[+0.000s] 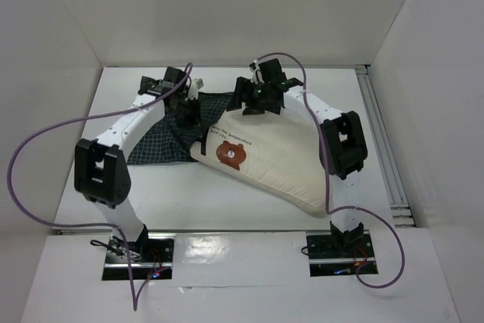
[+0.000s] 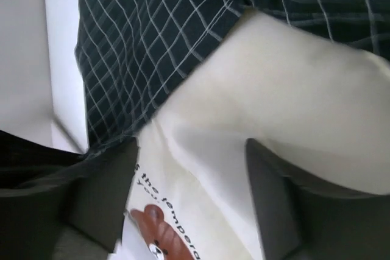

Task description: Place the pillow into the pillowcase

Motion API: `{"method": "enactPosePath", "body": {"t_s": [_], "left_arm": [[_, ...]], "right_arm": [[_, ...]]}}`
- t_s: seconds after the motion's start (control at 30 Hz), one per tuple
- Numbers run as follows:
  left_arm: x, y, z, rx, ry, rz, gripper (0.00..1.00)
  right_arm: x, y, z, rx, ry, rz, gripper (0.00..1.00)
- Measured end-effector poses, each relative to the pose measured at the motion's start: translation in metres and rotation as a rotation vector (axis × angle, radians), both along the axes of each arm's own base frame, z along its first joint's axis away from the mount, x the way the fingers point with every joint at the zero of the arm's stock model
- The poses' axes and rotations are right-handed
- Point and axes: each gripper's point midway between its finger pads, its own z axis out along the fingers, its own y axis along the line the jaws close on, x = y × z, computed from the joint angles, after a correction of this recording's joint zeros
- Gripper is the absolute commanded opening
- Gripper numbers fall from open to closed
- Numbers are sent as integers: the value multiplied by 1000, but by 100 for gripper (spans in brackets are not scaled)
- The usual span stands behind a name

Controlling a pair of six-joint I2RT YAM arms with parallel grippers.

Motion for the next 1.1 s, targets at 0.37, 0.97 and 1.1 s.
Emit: {"method": "enactPosePath", "body": {"t_s": [0.37, 0.97, 1.1], "left_arm": [[86, -19, -16, -4, 47, 58, 0], [43, 43, 16, -107, 38, 254, 59], [-5, 30, 15, -204, 14, 257, 65]], "right_arm": [[-92, 1, 51, -315, -435, 72, 100], [-101, 8, -34, -589, -523, 196, 0], [-63, -16, -11, -398, -422, 171, 0]]}}
